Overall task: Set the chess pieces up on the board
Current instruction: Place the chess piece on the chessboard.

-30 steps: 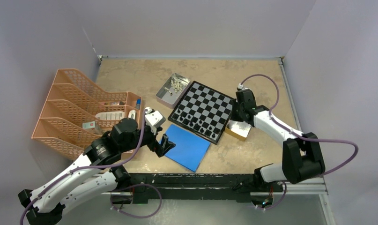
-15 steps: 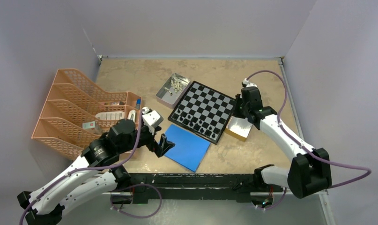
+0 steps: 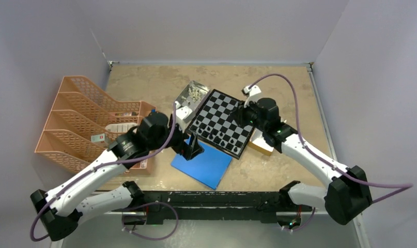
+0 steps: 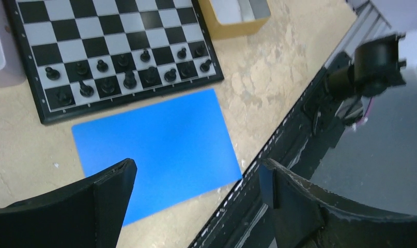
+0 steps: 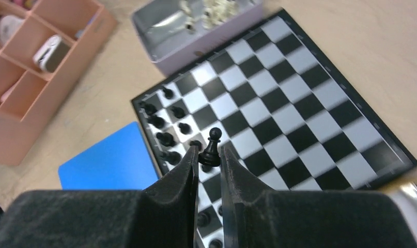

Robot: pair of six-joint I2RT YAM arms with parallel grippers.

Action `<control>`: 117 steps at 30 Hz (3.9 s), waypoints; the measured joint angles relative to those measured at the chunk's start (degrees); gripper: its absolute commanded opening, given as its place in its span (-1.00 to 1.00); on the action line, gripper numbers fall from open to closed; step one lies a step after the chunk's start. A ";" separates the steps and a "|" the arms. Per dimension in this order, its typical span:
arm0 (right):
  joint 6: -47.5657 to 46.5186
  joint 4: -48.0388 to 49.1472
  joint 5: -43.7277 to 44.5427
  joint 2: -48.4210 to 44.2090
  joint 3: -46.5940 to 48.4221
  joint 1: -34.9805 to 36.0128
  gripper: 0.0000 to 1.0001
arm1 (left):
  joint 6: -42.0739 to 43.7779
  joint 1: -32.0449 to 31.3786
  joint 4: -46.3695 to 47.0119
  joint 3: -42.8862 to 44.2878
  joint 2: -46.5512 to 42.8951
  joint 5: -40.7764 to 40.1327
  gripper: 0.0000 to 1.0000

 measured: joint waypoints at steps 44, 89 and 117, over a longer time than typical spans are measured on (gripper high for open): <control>-9.68 34.36 -11.21 -8.35 -14.84 16.28 -0.72 | -13.73 19.56 13.33 16.70 28.41 41.44 -0.46; 16.52 -3.58 33.09 -38.62 -10.38 16.33 0.98 | -4.39 3.80 20.85 18.45 39.98 6.71 -1.00; 26.27 -13.75 49.92 -48.30 -12.22 16.33 0.98 | 0.76 -2.12 29.42 18.86 55.52 -8.41 -1.00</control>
